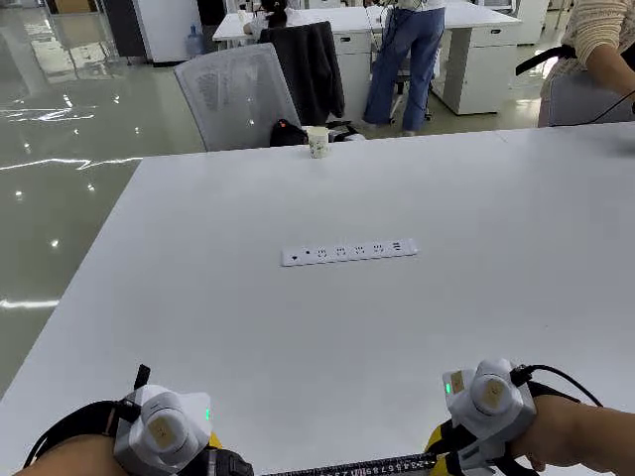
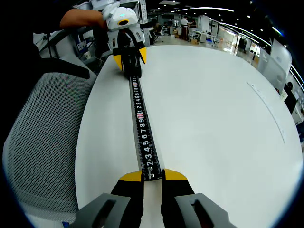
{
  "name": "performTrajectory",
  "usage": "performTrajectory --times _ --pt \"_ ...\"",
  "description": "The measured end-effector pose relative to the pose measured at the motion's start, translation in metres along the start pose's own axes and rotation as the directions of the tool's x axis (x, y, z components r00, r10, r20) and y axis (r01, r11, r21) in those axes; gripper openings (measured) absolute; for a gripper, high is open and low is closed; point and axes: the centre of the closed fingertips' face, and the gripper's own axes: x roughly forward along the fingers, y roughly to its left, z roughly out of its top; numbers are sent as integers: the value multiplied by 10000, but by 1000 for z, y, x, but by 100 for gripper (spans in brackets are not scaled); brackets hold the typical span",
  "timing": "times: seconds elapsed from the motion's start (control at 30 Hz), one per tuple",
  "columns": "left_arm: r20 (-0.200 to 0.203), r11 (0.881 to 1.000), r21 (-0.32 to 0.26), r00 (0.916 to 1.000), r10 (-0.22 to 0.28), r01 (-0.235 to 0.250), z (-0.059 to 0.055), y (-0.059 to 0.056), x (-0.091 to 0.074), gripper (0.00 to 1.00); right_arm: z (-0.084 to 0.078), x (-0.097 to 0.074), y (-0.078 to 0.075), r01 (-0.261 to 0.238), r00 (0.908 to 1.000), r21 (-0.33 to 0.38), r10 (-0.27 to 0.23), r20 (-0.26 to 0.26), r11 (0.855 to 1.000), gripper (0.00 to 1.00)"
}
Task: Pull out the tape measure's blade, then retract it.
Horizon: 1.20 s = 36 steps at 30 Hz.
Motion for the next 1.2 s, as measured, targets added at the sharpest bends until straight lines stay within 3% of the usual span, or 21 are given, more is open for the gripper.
performTrajectory --times 0.4,0.57,0.7,0.9,1.07,1.2 --pt "-2 10000 -6 10000 35 -35 0 0 0 34 -1 -1 1 7 10000 39 -7 -49 10000 10" --pt "193 9998 157 9997 118 -121 2 -2 0 34 0 0 1 45 9997 -99 -48 -253 9999 11" --pt "129 9993 310 9997 222 -226 2 -2 0 34 0 0 1 77 9992 -276 -88 -384 9996 12" --pt "132 9989 -268 9991 394 -390 2 5 -2 34 0 1 1 158 9985 -428 -181 -525 9990 12" --pt "124 9991 -128 9991 401 -399 2 4 -1 34 0 1 2 211 9982 -141 -218 -561 9997 12" --pt "138 9991 -149 9991 392 -390 3 3 -1 34 0 0 4 219 9981 -318 -237 -571 9993 13"
